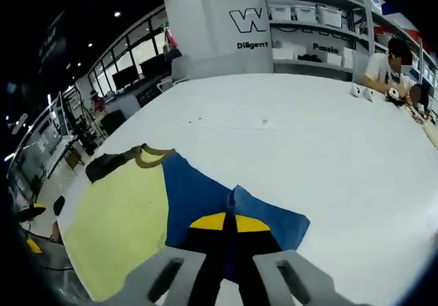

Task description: Fold the garment on the visible template until the final outline fits inside the template.

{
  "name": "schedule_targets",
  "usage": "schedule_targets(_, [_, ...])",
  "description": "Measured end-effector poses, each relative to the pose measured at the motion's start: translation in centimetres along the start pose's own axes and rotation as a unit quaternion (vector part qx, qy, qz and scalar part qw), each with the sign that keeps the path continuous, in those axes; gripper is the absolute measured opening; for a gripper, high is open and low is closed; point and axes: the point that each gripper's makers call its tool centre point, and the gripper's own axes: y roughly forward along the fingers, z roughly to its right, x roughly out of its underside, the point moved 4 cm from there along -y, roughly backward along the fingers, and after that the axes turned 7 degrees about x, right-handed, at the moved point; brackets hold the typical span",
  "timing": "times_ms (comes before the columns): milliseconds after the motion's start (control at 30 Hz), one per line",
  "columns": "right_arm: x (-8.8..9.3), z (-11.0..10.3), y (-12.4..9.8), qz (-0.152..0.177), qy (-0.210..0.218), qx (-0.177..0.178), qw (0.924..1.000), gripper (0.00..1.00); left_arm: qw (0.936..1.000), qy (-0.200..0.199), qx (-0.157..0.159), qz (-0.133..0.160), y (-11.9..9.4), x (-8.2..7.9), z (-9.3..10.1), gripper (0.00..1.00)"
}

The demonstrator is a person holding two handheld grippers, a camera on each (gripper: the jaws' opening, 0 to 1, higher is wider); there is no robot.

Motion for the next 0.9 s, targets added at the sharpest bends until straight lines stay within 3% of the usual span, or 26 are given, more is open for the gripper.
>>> schedule_targets(67, [-0.7,-0.9,0.1,0.006,-0.002,-0.001,1.0,0.0,0.9999,-0.011,0.005,-0.001,0.0,-0.1,-0.3,0.99])
schedule_targets(433, [-3.5,-6.4,-0.1,0.022,0.001,-0.026,0.9994,0.0,0.9995,0.004,0.025,-0.019,-0.9,-0.2,-1.1,0.99])
schedule_targets(533, [-3.9,-8.5,0.0,0.028,0.004,-0.033,0.9991,0.0,0.9985,0.007,0.046,-0.028,-1.5,-0.1,-0.7,0.99])
schedule_targets(600, [-4.0,-9.4,0.2,0.027,0.009,-0.04,0.9988,0.0,0.9975,-0.001,0.068,-0.019,-1.9,-0.3,-0.2,0.99])
schedule_targets(667, [-4.2,-10.8,0.3,0.027,0.013,-0.046,0.9985,0.0,0.9973,-0.006,0.073,-0.009,-2.3,-0.6,-0.4,0.99])
schedule_targets(900, [-5.1,-15.8,1.3,0.034,0.018,-0.067,0.997,0.0,0.9976,0.007,0.066,-0.016,-3.1,-0.3,-1.7,0.99])
